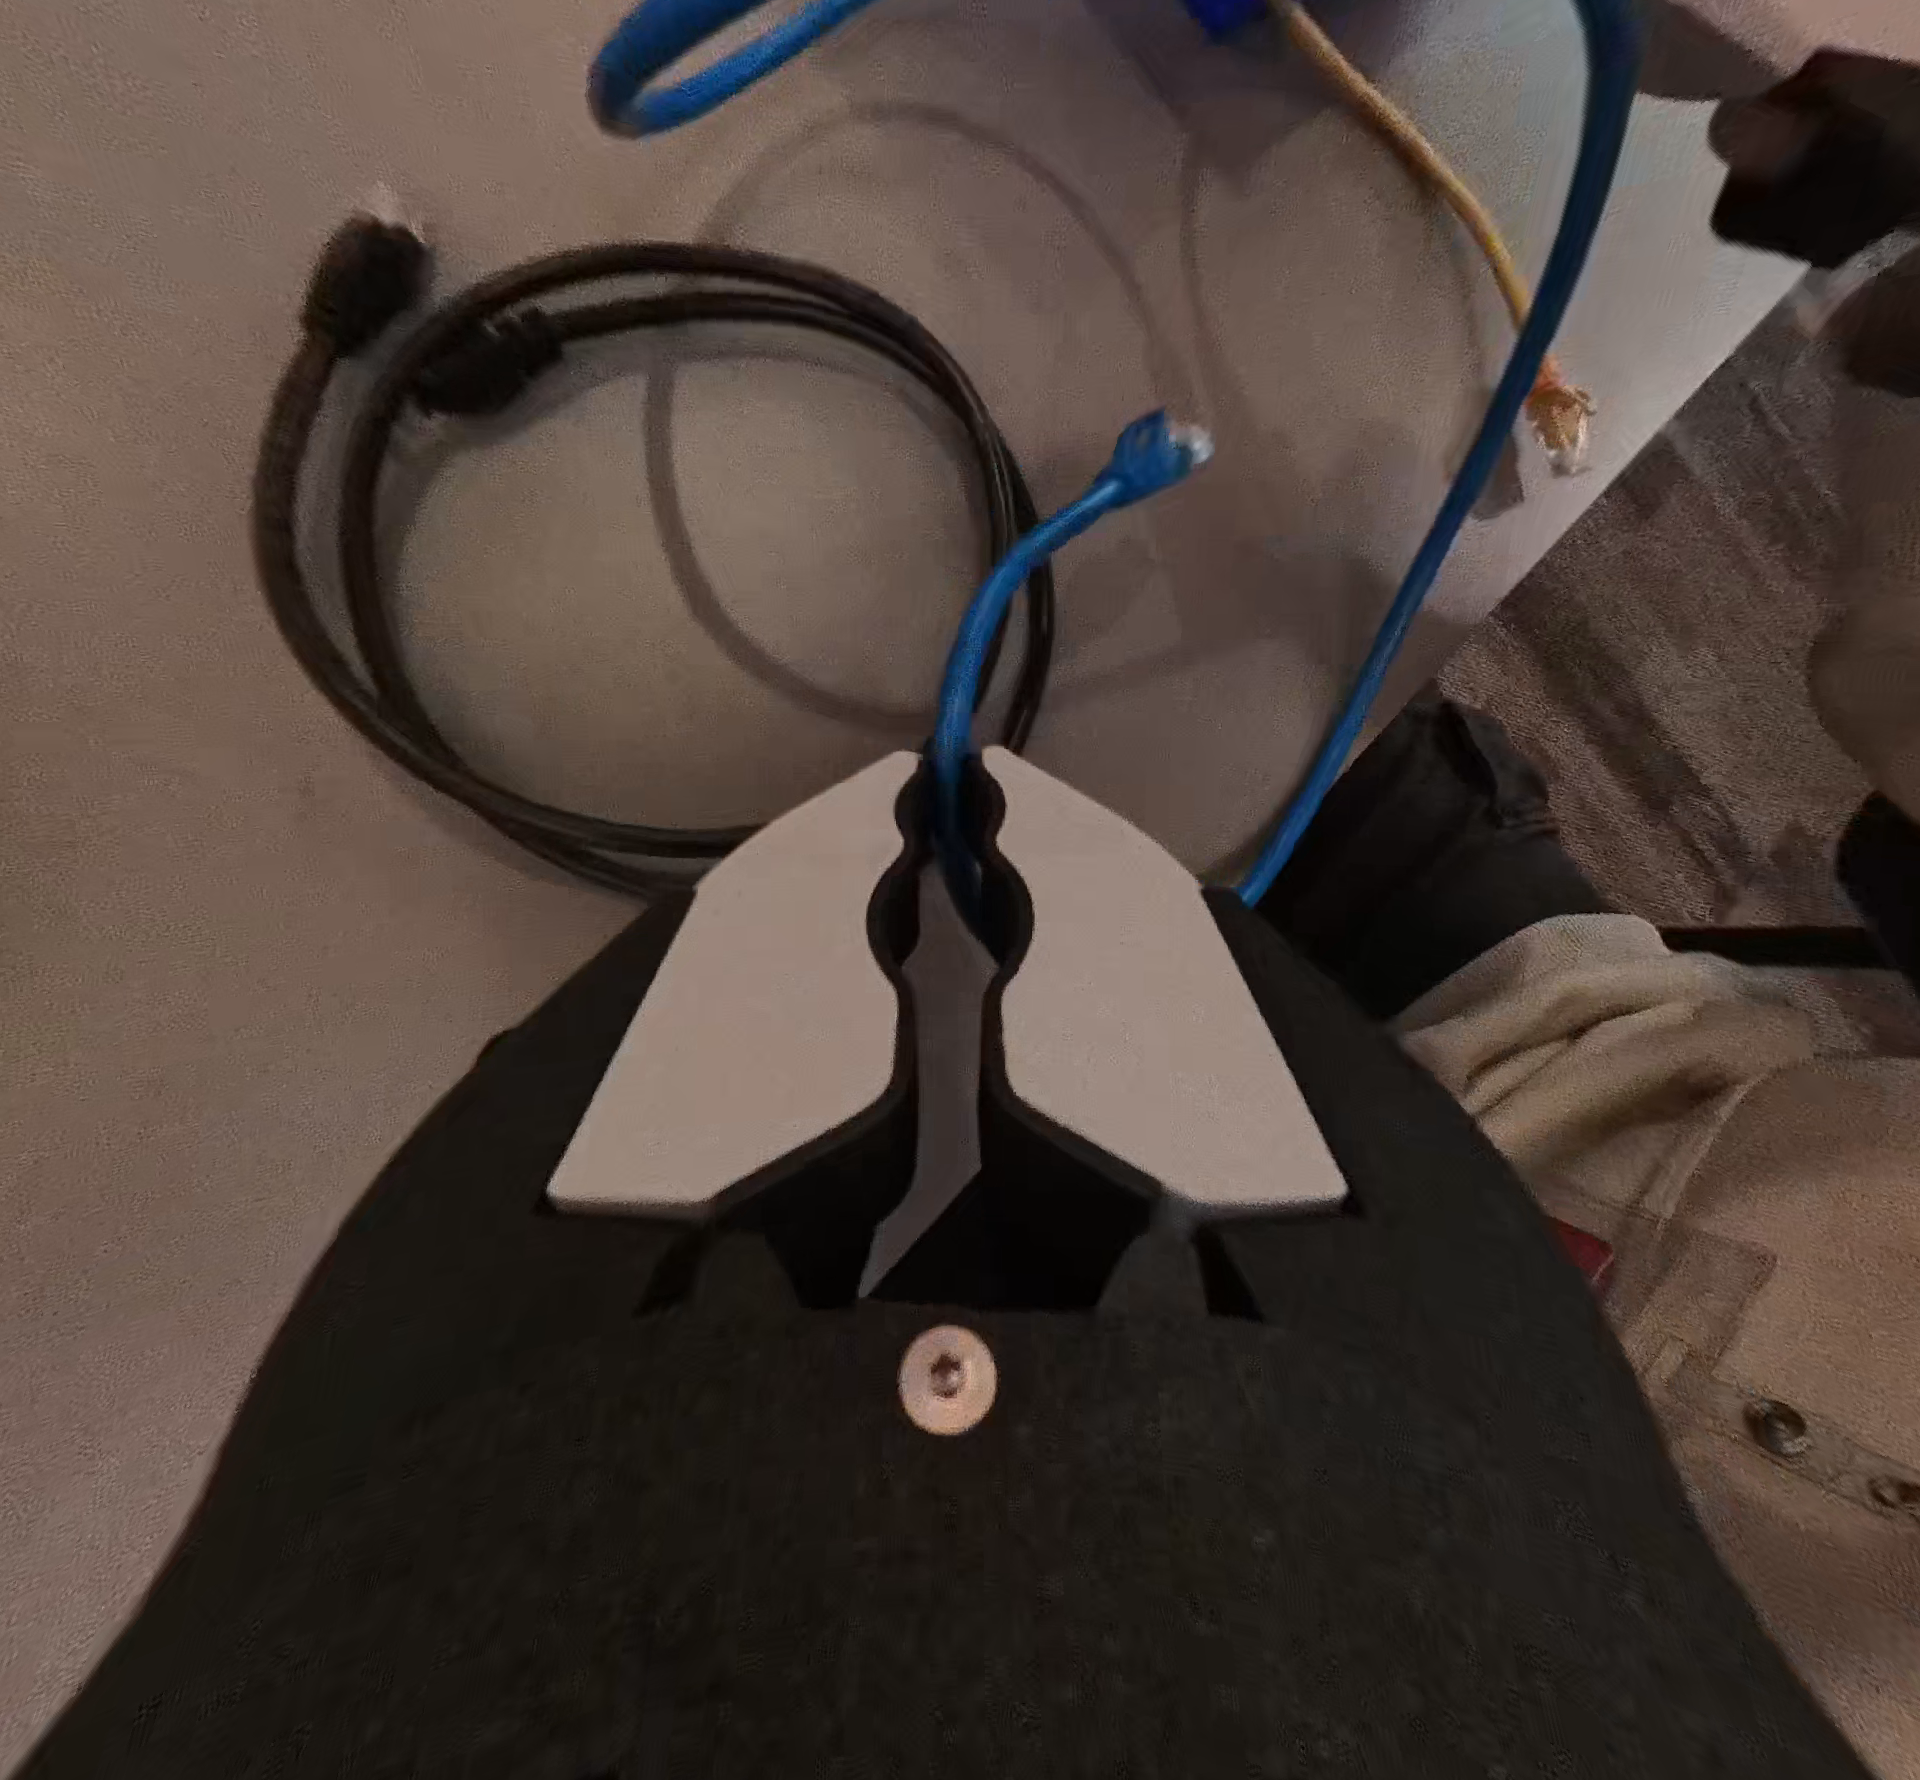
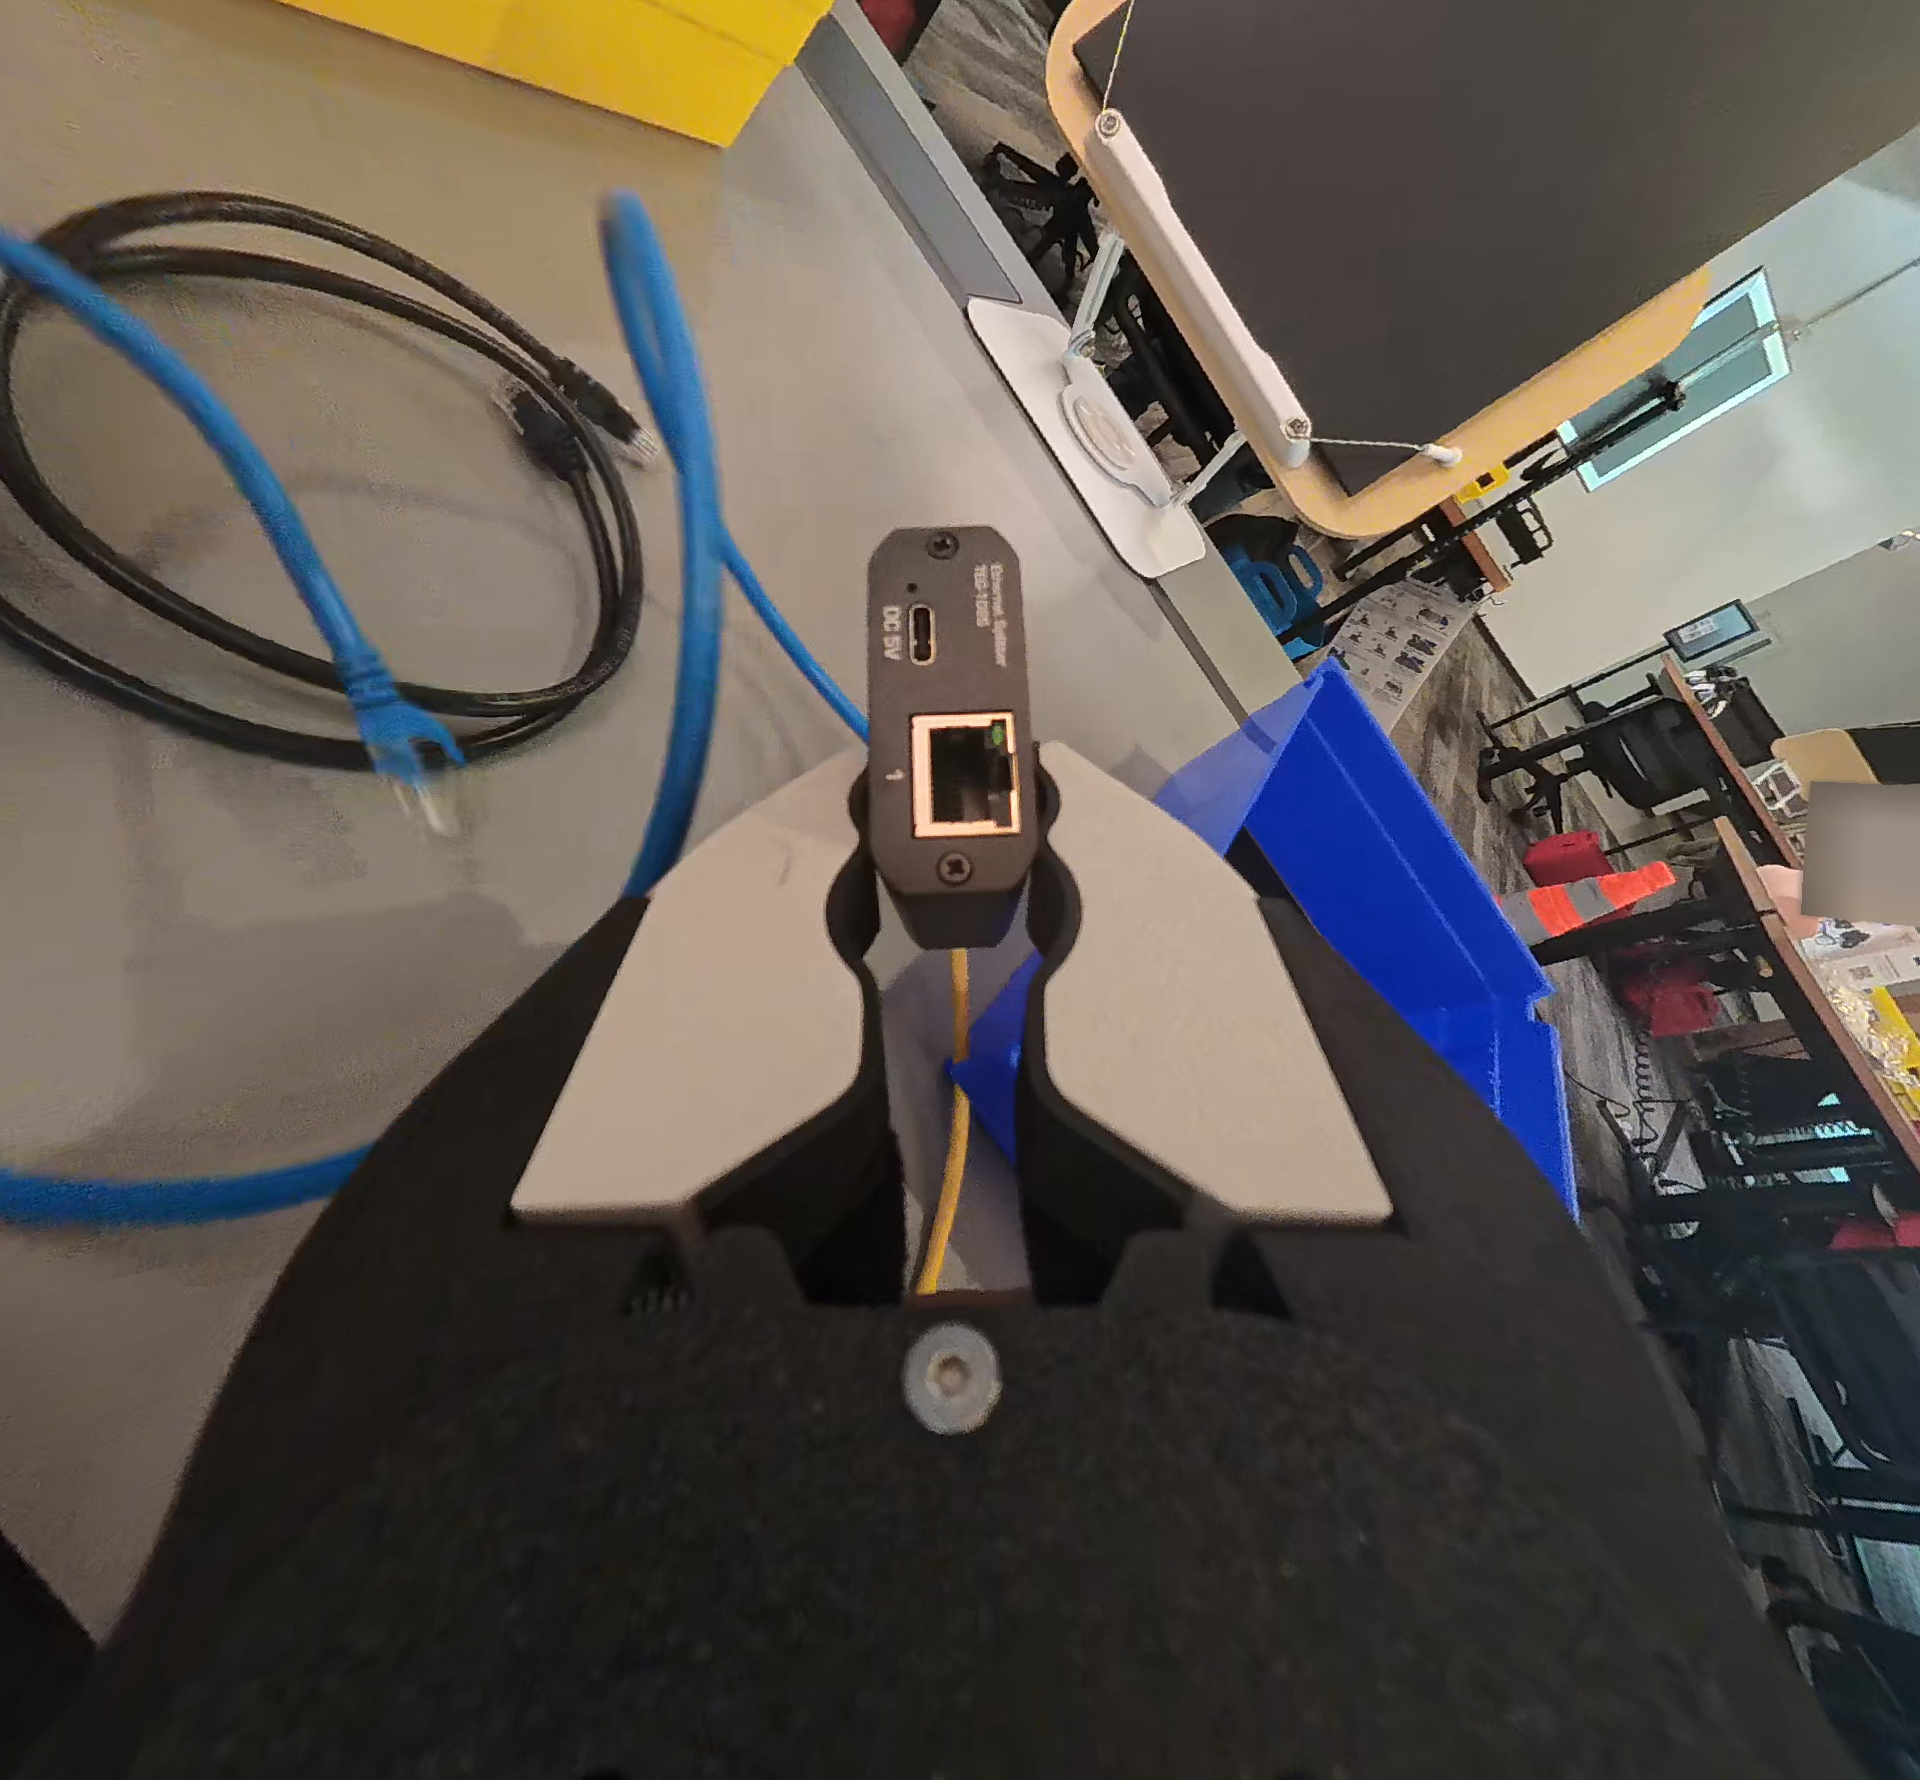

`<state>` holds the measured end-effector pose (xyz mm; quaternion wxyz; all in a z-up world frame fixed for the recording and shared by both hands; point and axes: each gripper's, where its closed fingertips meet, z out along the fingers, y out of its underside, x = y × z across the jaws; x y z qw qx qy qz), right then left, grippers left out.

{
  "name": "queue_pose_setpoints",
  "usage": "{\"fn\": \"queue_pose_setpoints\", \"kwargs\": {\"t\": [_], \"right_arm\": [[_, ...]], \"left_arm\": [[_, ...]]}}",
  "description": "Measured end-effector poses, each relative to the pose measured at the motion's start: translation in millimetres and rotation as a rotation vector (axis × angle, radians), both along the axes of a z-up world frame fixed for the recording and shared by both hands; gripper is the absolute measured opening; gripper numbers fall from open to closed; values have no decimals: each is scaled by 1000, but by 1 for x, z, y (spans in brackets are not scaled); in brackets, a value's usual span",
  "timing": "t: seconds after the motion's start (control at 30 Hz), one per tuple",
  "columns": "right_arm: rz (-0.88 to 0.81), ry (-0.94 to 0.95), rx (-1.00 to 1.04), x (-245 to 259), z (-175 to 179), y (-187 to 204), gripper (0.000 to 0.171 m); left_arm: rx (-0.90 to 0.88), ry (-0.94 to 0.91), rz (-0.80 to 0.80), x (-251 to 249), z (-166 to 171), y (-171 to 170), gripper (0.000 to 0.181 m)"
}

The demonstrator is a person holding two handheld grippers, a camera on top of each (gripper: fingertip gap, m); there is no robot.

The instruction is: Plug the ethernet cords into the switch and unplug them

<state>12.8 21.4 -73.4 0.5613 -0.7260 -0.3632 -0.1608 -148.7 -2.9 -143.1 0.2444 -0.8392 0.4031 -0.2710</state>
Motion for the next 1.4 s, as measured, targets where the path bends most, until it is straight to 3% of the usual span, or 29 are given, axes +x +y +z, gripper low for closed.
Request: {"fn": "queue_pose_setpoints", "kwargs": {"t": [0.07,0.1,0.13,0.2,0.33,0.5,0.6,0.73,0.97,1.23,1.4], "right_arm": [[-3,-3,-1,1,0,0,25],[-4,-8,-3,1,-1,0,25],[-6,-15,-4,1,-2,1,25],[-9,-22,-6,2,-3,1,25],[-9,-23,-5,2,-4,1,25],[3,-31,-7,1,-5,0,25],[4,-34,-7,1,-5,-2,25],[7,-29,-4,2,-4,-3,25],[11,-20,-7,2,-6,-2,25],[10,-14,-11,3,-7,-3,25],[11,-15,-13,3,-7,-2,25]], "left_arm": [[-64,0,-40,7,-15,-10,8],[-65,-4,-43,9,-17,-10,22],[-49,-13,-50,9,-14,-9,34],[26,-46,-50,4,1,1,38],[102,-76,79,-25,25,49,40],[167,155,111,-38,-11,111,42],[167,169,64,-21,-22,135,40],[94,142,-27,3,-34,143,35],[374,412,-190,-5,-16,162,31],[333,578,-312,-3,-38,162,23],[272,494,-325,2,-27,149,24]]}}
